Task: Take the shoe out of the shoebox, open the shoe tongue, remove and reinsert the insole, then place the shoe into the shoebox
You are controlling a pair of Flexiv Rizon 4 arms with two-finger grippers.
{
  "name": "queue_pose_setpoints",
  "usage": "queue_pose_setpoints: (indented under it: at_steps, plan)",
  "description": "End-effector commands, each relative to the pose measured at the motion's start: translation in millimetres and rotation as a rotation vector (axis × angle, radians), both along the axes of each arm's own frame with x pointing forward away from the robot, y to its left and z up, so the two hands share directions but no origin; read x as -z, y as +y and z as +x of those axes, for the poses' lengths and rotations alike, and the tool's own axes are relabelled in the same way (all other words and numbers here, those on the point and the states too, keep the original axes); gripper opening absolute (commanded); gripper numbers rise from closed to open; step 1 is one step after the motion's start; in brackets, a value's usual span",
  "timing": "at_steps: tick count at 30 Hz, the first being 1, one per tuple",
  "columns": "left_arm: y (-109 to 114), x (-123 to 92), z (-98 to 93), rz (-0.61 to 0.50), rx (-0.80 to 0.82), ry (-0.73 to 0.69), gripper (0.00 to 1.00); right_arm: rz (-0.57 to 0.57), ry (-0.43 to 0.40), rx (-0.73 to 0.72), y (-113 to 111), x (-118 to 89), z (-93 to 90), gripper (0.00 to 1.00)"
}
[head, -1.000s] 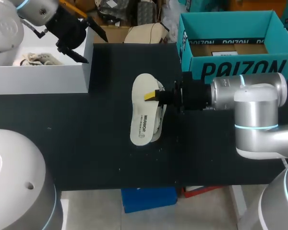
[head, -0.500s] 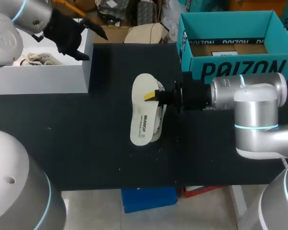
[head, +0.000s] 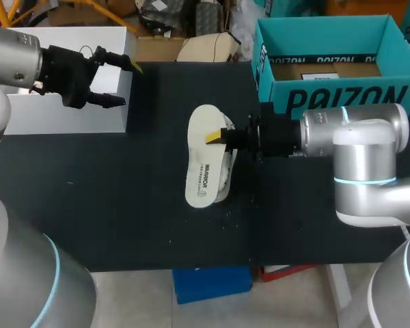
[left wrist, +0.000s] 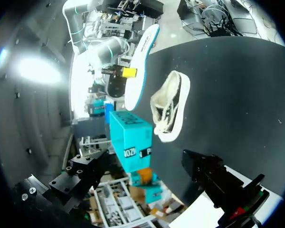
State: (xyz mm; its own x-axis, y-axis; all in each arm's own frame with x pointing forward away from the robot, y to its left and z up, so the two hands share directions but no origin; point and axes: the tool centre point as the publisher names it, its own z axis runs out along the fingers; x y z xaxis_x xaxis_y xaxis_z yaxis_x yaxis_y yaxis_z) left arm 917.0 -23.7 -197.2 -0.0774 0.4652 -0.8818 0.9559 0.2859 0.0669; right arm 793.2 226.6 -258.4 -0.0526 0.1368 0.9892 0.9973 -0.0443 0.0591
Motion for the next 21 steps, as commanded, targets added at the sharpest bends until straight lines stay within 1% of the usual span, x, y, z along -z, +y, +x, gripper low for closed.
queue_pose_setpoints:
  at_steps: [1, 19, 20, 21]
  plan:
    - [0.1, 3.7, -4.8, -0.072, 0.0, -0.029, 1.0, -0.001, 0.0, 0.003, 1.2, 0.2, -0.6, 0.0]
    - [0.1, 3.7, -4.8, -0.072, 0.0, -0.029, 1.0, -0.001, 0.0, 0.003, 1.2, 0.2, -0.6, 0.0]
    - [-3.0, 4.5, -7.4, -0.084, 0.033, -0.11, 1.0, -0.001, 0.0, 0.003, 1.2, 0.2, -0.6, 0.0]
    - [-6.0, 6.4, -11.5, -0.152, 0.056, -0.129, 1.0, -0.001, 0.0, 0.003, 1.2, 0.2, -0.6, 0.0]
